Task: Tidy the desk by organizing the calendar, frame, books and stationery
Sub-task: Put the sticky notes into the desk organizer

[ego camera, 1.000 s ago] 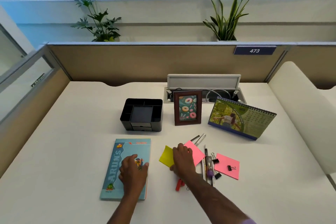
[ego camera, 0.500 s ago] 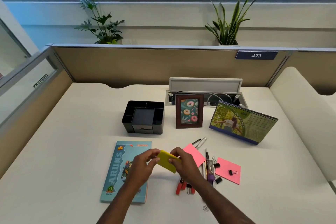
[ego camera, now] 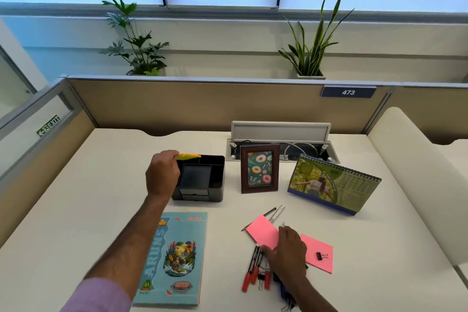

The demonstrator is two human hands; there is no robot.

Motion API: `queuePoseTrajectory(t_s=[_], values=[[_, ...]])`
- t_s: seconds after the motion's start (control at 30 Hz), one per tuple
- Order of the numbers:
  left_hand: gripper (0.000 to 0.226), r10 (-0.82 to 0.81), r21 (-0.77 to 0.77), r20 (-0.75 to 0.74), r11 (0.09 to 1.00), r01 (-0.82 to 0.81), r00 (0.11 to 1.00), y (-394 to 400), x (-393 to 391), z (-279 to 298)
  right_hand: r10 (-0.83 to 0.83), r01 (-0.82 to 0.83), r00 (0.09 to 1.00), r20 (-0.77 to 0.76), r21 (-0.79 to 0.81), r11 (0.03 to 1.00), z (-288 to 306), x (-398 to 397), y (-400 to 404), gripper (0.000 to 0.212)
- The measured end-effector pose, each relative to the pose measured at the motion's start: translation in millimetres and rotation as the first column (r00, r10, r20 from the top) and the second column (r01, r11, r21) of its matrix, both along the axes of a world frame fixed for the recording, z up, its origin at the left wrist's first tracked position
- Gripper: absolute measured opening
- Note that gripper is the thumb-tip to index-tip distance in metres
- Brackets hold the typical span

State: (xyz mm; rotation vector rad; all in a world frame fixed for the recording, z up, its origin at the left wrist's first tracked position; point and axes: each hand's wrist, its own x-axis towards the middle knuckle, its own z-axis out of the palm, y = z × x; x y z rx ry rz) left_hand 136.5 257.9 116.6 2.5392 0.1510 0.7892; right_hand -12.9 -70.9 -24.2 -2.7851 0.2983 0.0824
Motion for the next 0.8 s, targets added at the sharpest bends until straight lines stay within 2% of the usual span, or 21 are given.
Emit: queuePoseTrajectory(t_s=[0.17,0.5,0.67,0.8], values=[[0.01,0.026,0.212,-0.19,0.977,0.015,0.981,0.3,30.3,-16.8,0.11,-0.112,0.994,-0.025,-0.064,0.992,-5.5,3.5,-1.0,0.072],[0.021,-0.009,0.318,-0.368,0.938,0.135,0.93,-3.6,39.8,-38.5,0.121,-0.129,0.991,-0.063,-0.15,0.98,-6.4,8.1,3.4,0.074],[0.032,-0.041,0.193,-0.36,0.974,0.118,0.932,-3.9,36.2,-51.4,0.109,-0.114,0.993,-0.055,-0.095,0.989,3.9,8.8,5.3,0.076],[0.039,-0.111,0.077,-0.297,0.987,0.14,0.948,-17.4,7.0,-63.1,0.065,-0.065,0.998,-0.019,-0.002,0.998,16.1,8.0,5.8,0.059]])
